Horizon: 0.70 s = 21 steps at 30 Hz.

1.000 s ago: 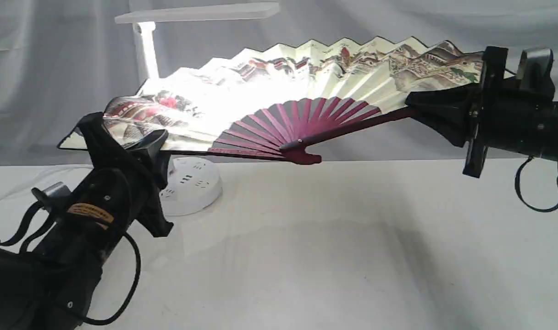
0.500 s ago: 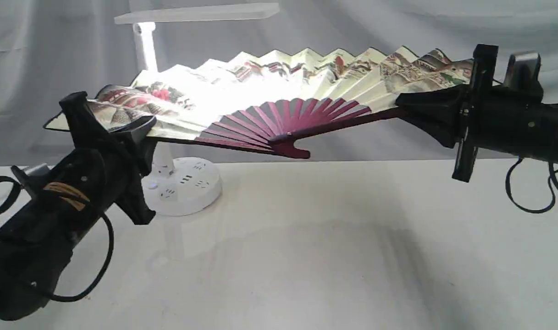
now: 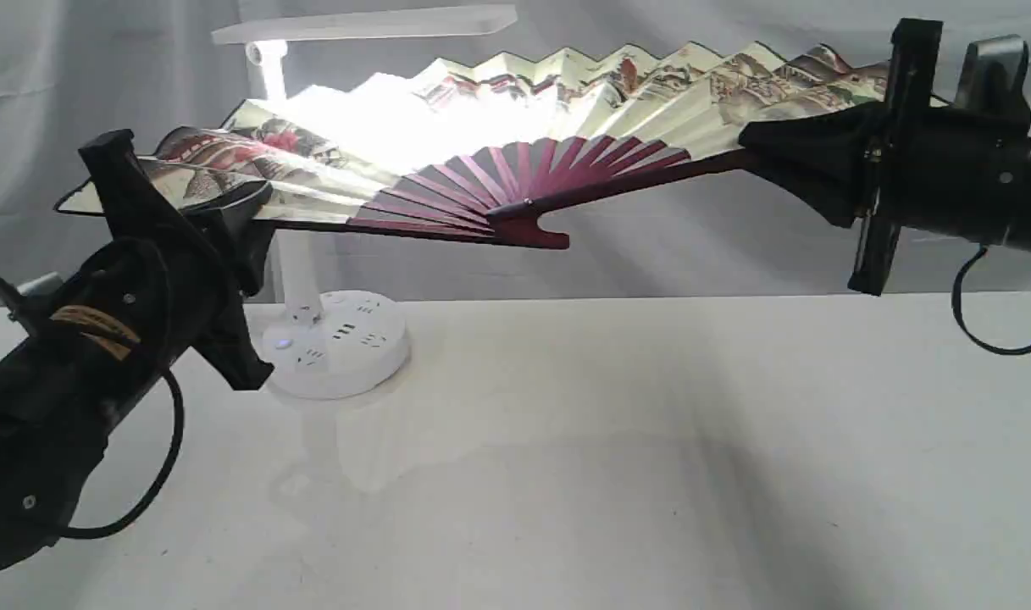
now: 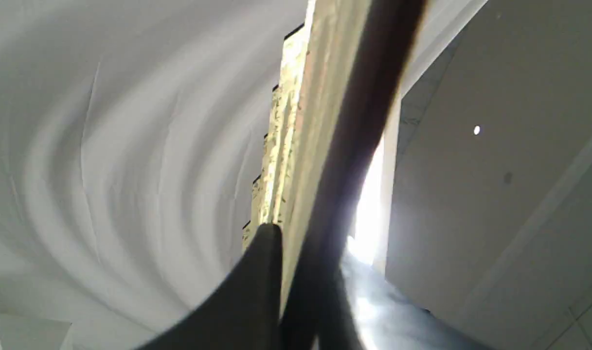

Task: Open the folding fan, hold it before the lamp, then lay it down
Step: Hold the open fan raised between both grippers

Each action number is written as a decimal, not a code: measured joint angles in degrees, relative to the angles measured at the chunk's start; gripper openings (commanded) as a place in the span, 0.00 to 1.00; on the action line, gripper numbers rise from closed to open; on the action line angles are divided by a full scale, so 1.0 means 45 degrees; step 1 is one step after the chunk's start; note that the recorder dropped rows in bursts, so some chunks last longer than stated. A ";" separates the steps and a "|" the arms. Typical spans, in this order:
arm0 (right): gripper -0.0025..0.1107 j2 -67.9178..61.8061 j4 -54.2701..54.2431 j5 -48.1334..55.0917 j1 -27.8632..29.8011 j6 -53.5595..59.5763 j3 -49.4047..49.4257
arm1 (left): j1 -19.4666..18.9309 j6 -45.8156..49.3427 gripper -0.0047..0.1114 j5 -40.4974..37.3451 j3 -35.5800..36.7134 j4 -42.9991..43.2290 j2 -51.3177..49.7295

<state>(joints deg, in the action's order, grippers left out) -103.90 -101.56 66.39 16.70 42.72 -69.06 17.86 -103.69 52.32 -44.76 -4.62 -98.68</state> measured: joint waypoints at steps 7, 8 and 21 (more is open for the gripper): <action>0.02 0.0393 0.0000 -0.0126 0.0000 -0.0053 0.0000 | 0.0000 -0.0101 0.04 0.0262 0.0000 0.0000 0.0025; 0.02 0.0421 0.0000 -0.0145 0.0000 -0.0053 0.0000 | 0.0000 -0.0101 0.04 0.0292 0.0000 0.0000 0.0025; 0.02 0.0452 0.0000 -0.0206 0.0000 -0.0094 0.0000 | 0.0000 -0.0148 0.04 0.0371 -0.0046 0.0000 0.0025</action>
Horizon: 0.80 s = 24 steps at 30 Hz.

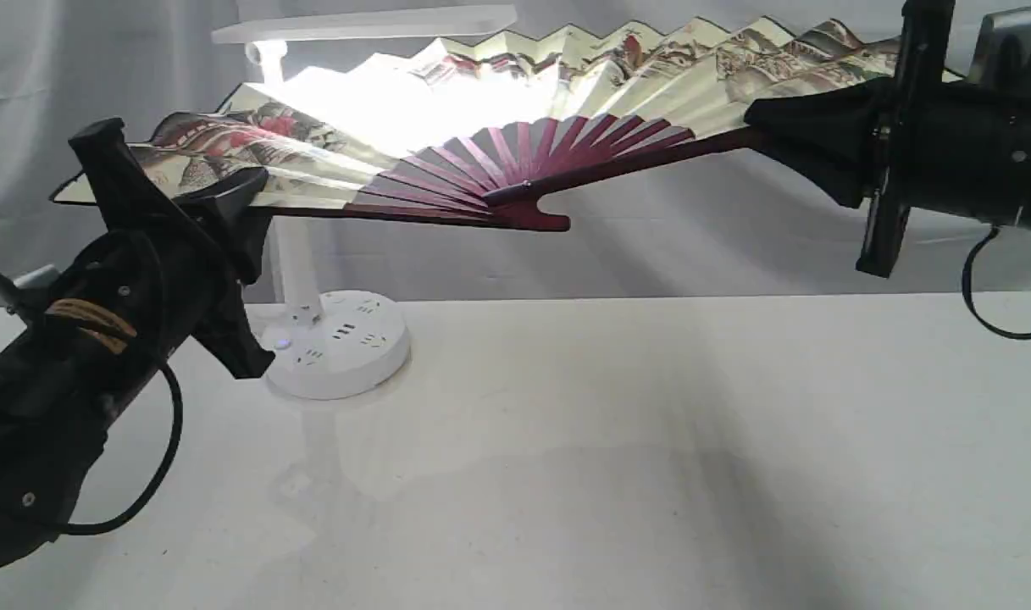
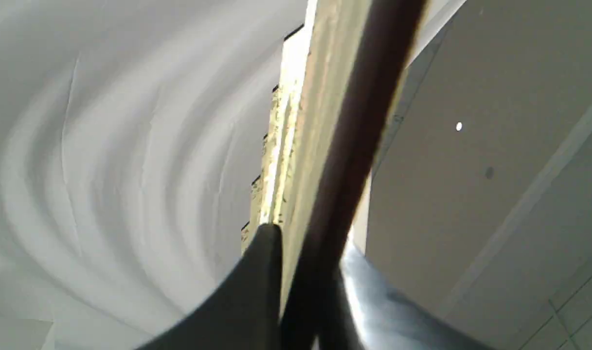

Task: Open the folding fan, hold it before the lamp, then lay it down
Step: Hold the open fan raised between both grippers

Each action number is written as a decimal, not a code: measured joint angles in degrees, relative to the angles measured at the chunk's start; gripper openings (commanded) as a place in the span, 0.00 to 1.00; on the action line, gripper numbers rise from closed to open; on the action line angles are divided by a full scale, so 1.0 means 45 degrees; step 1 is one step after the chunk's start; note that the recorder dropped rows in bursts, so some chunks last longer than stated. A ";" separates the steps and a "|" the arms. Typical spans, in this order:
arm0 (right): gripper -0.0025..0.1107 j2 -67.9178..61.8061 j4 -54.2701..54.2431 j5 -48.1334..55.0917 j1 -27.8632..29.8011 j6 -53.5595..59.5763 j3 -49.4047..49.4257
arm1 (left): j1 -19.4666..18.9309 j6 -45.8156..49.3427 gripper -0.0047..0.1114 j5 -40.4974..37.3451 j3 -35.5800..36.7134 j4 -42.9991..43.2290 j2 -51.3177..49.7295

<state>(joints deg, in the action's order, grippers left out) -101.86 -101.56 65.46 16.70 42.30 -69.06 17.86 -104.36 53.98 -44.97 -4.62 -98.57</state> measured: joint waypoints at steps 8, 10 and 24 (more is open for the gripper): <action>0.02 0.0000 0.0000 -0.0134 -0.0056 -0.0023 -0.0119 | -0.0378 -0.0031 0.04 0.0000 0.0000 0.0737 0.0000; 0.02 0.0000 0.0000 -0.0186 -0.0201 -0.0023 -0.0307 | -0.0640 -0.0171 0.04 0.0244 0.0000 0.1254 0.0000; 0.02 0.0000 0.0000 -0.0797 -0.0661 -0.0086 -0.0588 | -0.1216 -0.0792 0.05 0.0172 -0.0027 0.1999 0.0018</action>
